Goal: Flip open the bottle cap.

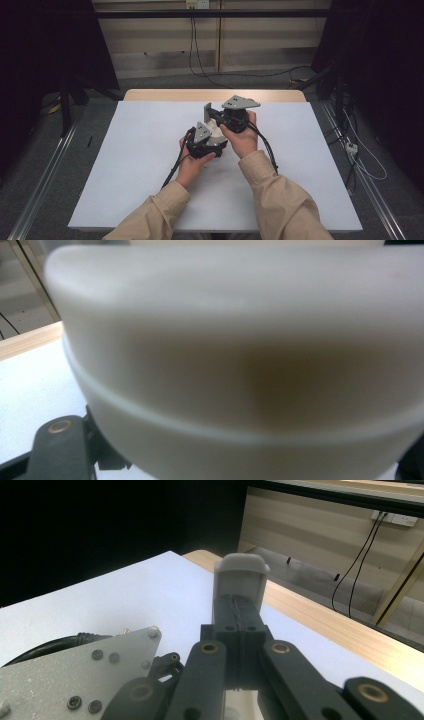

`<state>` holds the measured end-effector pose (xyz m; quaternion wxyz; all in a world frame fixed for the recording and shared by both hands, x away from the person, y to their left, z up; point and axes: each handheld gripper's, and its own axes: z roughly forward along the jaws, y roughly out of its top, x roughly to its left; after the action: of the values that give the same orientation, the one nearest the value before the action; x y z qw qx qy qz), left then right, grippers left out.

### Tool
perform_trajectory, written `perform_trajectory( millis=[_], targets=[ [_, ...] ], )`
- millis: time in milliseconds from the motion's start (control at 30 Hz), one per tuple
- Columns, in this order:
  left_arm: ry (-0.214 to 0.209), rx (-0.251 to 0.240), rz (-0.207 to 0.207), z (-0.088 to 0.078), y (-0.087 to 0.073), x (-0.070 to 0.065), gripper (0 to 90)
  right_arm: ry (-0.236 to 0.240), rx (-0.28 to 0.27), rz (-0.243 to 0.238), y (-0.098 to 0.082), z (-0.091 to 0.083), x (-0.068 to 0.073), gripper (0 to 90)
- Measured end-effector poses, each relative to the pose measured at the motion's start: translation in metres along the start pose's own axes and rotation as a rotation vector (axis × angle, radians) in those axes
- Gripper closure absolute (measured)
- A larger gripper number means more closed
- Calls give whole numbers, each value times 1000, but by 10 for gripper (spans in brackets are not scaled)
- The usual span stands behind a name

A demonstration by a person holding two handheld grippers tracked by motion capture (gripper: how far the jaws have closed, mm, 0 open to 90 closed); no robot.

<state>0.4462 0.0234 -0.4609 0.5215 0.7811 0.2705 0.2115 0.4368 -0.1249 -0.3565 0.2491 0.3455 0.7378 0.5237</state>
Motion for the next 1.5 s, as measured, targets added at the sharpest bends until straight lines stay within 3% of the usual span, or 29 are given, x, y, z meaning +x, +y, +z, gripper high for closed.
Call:
perform_trajectory(
  millis=[667, 1167, 1500],
  targets=[
    [-1, -3, -7, 0, 0, 0, 186, 4, 8, -1, 4, 8, -1, 900],
    [1, -4, -8, 0, 0, -1, 186, -7, 34, -32, 5, 14, -1, 900],
    [1, -4, -7, 0, 0, -1, 186, -7, 33, -14, 3, 18, -1, 900]
  ],
)
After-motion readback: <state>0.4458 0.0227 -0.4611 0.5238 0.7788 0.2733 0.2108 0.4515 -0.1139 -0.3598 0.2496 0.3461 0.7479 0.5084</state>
